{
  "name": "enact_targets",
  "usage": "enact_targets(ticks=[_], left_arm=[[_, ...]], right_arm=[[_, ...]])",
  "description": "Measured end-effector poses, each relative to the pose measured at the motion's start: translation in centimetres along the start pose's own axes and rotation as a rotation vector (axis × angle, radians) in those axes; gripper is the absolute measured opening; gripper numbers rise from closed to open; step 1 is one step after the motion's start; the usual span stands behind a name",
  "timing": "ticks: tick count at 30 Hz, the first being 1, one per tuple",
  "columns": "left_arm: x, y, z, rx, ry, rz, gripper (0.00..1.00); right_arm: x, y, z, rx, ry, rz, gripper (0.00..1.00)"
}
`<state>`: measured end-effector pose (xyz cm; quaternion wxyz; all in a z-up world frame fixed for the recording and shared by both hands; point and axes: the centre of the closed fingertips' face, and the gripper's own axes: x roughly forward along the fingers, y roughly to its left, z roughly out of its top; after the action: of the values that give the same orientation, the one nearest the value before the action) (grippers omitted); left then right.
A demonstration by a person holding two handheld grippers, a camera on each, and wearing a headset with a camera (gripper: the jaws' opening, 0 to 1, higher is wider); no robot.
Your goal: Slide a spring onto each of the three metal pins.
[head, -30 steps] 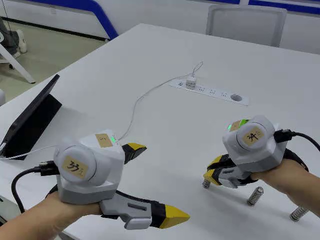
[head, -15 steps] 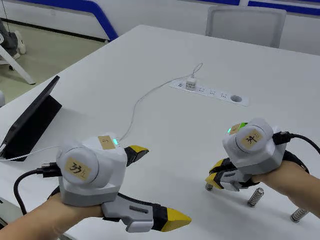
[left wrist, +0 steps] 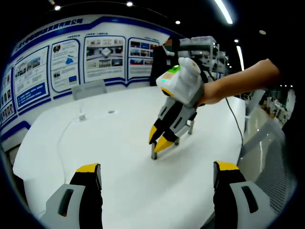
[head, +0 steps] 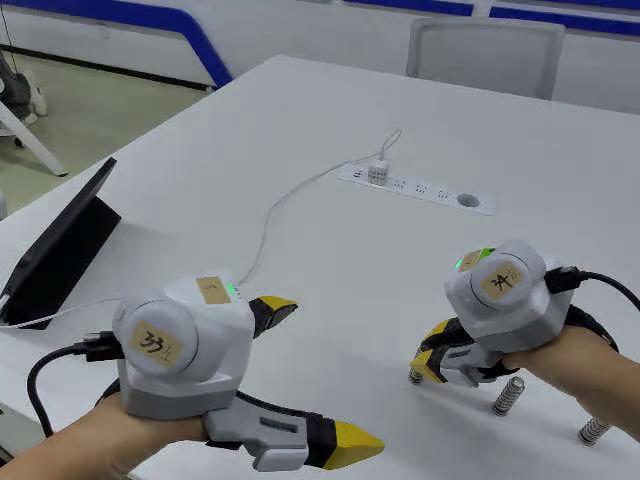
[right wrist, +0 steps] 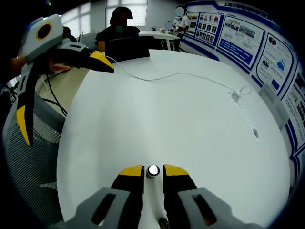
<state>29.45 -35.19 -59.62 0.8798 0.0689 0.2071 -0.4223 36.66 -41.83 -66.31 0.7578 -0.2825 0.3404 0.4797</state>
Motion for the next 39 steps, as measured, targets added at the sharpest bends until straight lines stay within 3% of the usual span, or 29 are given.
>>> enact_targets(ticks=[7, 10, 13, 18, 23, 30, 35, 39], left_arm=[[0.0, -0.2, 0.3, 0.012, 0.002, -0.003, 0.99], [-0.1, -0.1, 1.3, -0.006, -0.037, 0.002, 0.98], [-0.1, -0.1, 1.8, -0.009, -0.046, 0.002, 0.99], [-0.1, -0.4, 1.9, 0.009, -0.036, 0.001, 1.0], [0.1, -0.7, 1.8, 0.02, -0.023, -0.001, 0.99], [0.4, -1.1, 2.2, 0.027, -0.025, -0.012, 1.0], [0.4, -0.9, 2.4, 0.034, -0.022, -0.007, 1.0], [0.3, -0.7, 2.4, 0.033, -0.02, -0.001, 1.0]], right_arm=[[-1.3, -0.3, 0.1, 0.01, -0.02, -0.025, 0.17], [-1.9, -0.3, 0.2, 0.016, -0.04, -0.035, 0.18], [-2.4, -0.2, 0.1, 0.014, -0.056, -0.046, 0.19], [-4.1, -0.6, 0.5, -0.033, -0.118, -0.113, 0.22], [-6.3, -0.7, 0.1, -0.03, -0.159, -0.157, 0.24], [-8.7, -1.5, -1.7, 0.036, -0.187, -0.212, 0.27], [-10.3, -2.3, -3.3, 0.069, -0.198, -0.277, 0.29], [-11.6, -2.8, -4.6, 0.139, -0.221, -0.306, 0.31]])
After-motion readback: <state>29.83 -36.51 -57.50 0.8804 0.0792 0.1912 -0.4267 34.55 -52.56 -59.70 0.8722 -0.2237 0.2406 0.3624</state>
